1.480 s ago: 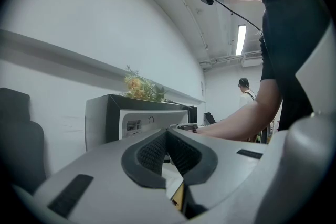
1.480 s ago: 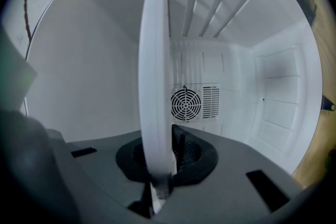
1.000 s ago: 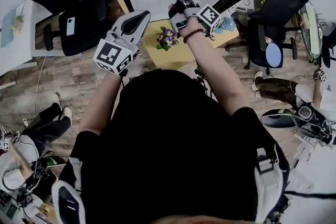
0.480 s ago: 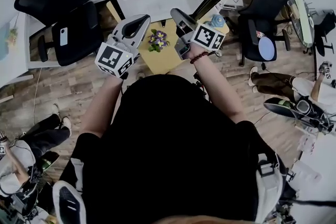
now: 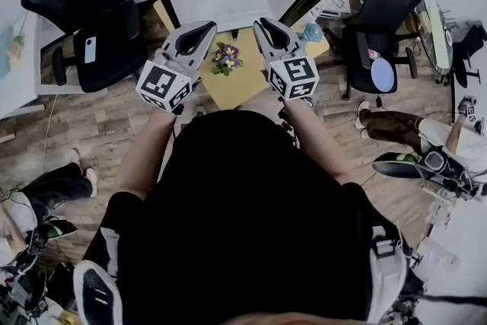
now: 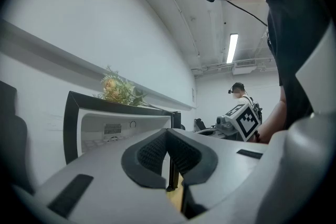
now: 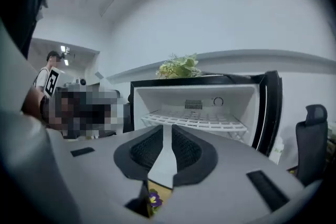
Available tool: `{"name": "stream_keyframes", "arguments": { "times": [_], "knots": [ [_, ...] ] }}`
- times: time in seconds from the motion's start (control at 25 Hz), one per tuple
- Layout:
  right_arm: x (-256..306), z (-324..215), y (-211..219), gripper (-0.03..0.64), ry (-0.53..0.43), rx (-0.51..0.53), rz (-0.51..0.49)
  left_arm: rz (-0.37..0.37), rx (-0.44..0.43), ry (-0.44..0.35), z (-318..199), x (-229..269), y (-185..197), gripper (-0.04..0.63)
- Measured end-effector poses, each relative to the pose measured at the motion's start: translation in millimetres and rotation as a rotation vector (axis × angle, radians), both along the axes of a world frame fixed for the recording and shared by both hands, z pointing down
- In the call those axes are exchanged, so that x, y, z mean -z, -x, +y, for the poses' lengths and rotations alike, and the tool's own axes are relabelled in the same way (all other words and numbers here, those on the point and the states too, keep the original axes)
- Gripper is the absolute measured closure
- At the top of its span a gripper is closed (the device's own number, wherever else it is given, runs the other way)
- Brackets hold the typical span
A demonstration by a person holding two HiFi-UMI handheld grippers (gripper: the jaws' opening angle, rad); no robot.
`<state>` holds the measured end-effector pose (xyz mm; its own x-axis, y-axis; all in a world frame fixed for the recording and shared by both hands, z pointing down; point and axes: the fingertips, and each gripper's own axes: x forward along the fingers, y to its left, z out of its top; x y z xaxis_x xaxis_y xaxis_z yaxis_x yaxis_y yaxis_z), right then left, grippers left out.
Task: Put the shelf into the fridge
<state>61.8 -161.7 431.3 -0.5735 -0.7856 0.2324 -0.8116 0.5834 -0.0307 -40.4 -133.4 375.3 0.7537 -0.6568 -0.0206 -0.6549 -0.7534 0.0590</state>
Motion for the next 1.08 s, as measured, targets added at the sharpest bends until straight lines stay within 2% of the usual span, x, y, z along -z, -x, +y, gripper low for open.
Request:
{"name": "stream_keyframes", "arguments": {
  "times": [0.16,0.28,0.76,1.08],
  "knots": [
    [14.1,6.5,-10.4,0.569,-0.141,-0.024,0.115,0.001,0.008,-0.003,0.1,0.7,1.3,0.577],
    [23.1,9.2,-16.3,0.569,-0.188,-0.039,0.143,0.001,0.012,-0.003,-0.2,0.3,2.9,0.577],
    [31.9,9.1,-26.6,0.569,-0.246,-0.071,0.175,-0.011,0.025,-0.01,-2.2,0.7,7.5,0.577],
    [33.0,2.8,-34.4,0.571,-0.242,-0.094,0.162,-0.021,0.052,-0.016,-3.7,-1.5,14.5,0.577]
  ]
}}
